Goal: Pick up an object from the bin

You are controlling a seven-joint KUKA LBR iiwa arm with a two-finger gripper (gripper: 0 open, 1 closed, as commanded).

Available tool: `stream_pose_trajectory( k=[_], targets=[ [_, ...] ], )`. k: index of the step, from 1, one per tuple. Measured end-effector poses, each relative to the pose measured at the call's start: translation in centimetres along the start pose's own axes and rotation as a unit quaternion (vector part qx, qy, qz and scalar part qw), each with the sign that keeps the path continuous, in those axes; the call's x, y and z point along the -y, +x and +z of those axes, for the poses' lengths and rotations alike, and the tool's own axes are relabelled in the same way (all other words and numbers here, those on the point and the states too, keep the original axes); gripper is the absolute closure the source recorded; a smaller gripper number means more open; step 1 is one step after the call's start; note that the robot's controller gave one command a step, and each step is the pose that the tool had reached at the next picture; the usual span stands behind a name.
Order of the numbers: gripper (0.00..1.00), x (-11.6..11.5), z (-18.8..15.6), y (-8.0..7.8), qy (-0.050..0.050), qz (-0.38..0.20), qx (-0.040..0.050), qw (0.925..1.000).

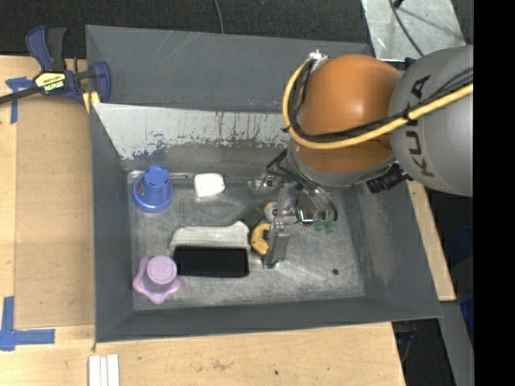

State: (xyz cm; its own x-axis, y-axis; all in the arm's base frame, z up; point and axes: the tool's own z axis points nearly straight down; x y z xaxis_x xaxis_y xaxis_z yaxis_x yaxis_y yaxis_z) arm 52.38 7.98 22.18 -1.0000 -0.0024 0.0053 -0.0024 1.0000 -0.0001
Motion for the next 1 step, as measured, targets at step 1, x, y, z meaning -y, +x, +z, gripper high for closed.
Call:
stream_pose_trajectory(
  k=[1],
  targets=[
    [0.0, 0.04, -0.42, -0.17, 0.0, 0.001, 0.0042, 1.0]
  ],
)
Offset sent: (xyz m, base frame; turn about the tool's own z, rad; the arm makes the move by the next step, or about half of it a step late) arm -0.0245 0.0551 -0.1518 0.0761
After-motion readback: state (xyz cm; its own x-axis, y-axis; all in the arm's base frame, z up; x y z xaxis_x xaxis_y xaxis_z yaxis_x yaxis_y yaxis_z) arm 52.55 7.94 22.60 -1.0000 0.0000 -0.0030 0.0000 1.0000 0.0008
